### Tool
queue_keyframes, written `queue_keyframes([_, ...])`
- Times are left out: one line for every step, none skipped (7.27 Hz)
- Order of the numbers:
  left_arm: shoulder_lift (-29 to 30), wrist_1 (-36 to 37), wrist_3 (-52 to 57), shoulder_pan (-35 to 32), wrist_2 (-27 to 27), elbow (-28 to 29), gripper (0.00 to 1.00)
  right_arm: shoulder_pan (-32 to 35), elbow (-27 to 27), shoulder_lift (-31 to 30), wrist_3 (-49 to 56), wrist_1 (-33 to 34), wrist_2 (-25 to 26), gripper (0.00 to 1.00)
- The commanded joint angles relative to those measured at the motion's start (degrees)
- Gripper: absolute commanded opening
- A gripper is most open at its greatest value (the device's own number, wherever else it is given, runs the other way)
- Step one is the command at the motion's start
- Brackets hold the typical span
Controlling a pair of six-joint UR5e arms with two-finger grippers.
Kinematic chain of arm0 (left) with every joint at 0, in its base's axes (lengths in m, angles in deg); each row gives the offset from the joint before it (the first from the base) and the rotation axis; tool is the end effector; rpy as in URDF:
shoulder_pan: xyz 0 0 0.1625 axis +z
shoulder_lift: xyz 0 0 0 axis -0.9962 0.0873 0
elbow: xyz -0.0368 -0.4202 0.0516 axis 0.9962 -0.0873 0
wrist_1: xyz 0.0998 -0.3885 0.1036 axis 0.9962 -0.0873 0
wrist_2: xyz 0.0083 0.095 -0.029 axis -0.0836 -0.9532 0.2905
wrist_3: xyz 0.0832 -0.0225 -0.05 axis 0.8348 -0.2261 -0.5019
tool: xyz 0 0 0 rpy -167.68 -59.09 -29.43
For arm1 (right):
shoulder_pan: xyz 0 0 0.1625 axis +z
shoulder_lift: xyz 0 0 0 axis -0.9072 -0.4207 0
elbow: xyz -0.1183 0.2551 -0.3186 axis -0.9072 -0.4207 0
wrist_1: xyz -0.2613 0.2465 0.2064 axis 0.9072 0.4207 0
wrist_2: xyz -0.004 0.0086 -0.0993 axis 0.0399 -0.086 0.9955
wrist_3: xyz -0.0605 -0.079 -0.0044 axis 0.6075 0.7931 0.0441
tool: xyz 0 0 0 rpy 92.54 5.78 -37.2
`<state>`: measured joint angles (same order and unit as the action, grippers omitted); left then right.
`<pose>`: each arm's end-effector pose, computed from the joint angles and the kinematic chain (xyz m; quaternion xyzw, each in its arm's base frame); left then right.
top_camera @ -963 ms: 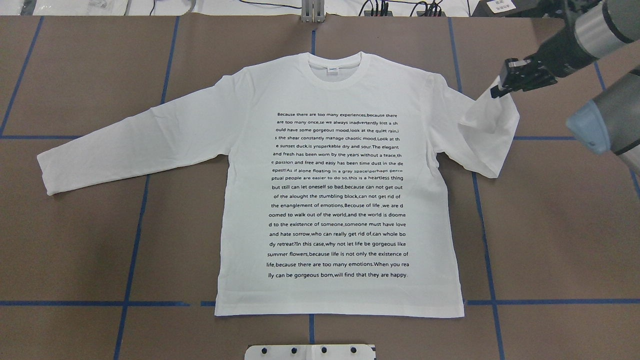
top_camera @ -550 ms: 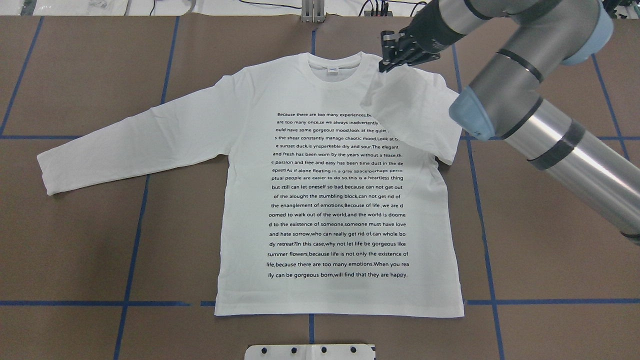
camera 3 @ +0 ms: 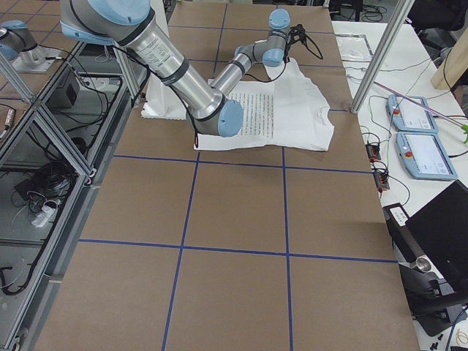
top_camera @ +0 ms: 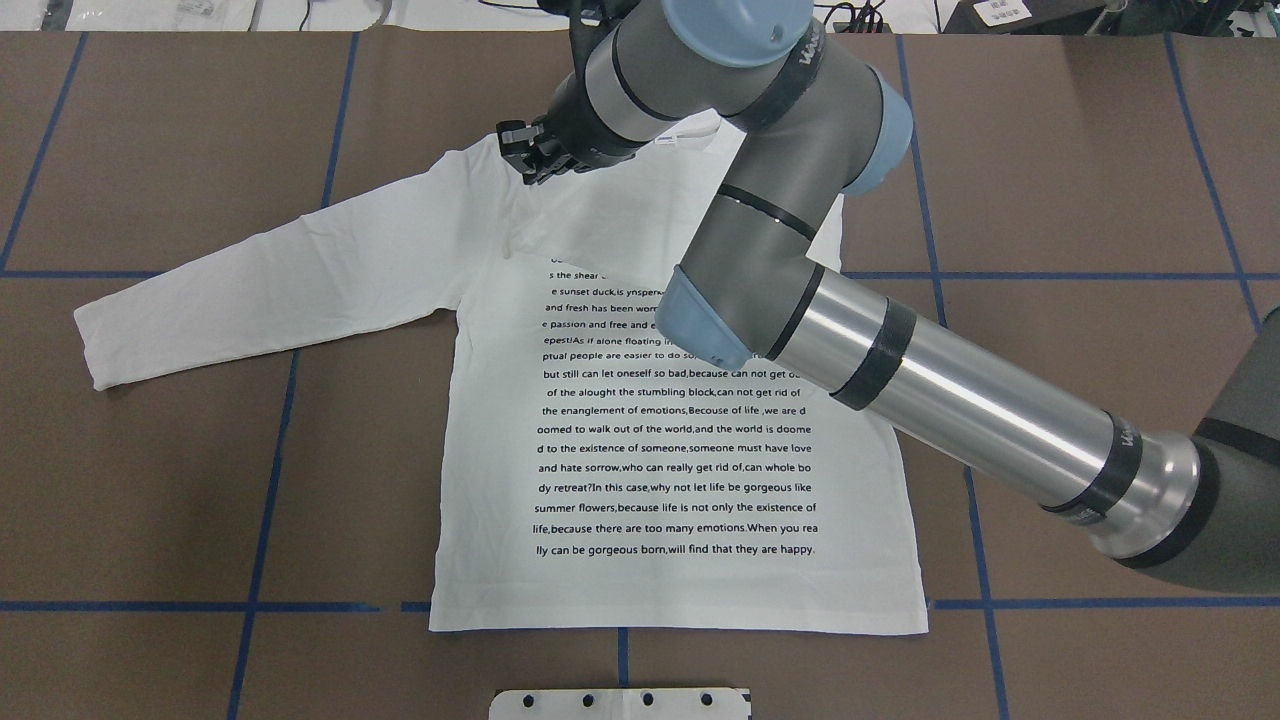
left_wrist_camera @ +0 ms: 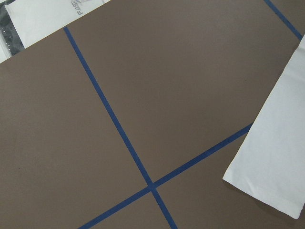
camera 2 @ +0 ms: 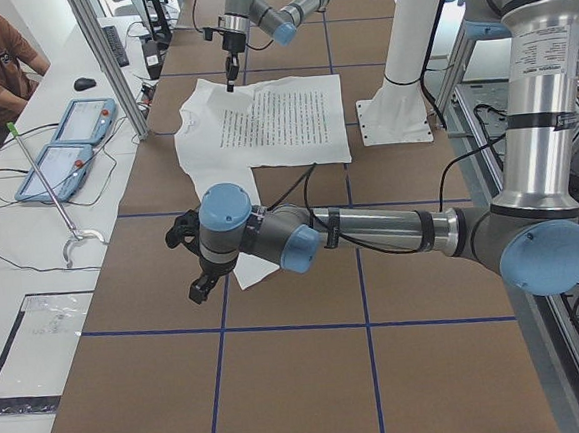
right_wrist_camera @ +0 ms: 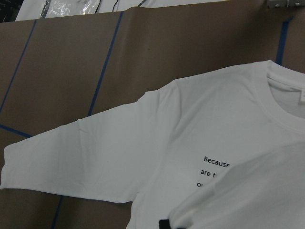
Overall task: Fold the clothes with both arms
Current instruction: 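Fold the held sleeve across the shirt toward the collar with the right gripper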
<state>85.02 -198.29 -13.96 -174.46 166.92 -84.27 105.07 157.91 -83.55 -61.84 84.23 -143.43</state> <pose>-0.0576 -0.5261 0.5782 0.2352 0.3529 0.1868 0.8862 -0.5169 -0.5506 0.0681 0.1899 -0.5873 -0.0610 0.7844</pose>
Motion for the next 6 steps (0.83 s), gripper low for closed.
queue_keyframes([0.11, 0.00, -0.46, 0.09, 0.07, 0.15, 1.00, -3.03, -5.23, 0.97, 0.31, -1.40, 3.41, 0.00])
queue_keyframes([0.11, 0.00, -0.47, 0.09, 0.07, 0.32, 1.00, -3.38, -7.87, 1.67, 0.31, -1.40, 4.90, 0.00])
queue_keyframes([0.11, 0.00, -0.38, 0.09, 0.07, 0.33, 1.00, -3.74, -14.25, 5.77, 0.31, -1.49, 5.87, 0.00])
queue_keyframes([0.20, 0.08, -0.46, 0.09, 0.07, 0.15, 1.00, -4.52, -20.49, 10.16, 0.22, -1.58, 7.36, 0.23])
queue_keyframes([0.72, 0.08, -0.47, 0.09, 0.07, 0.41, 1.00, -5.23, -21.16, 11.59, 0.22, -2.02, 10.42, 0.99])
queue_keyframes([0.90, 0.08, -0.47, 0.17, -0.02, 0.59, 1.00, -5.76, -20.99, 11.69, 0.22, -4.72, 14.89, 1.00])
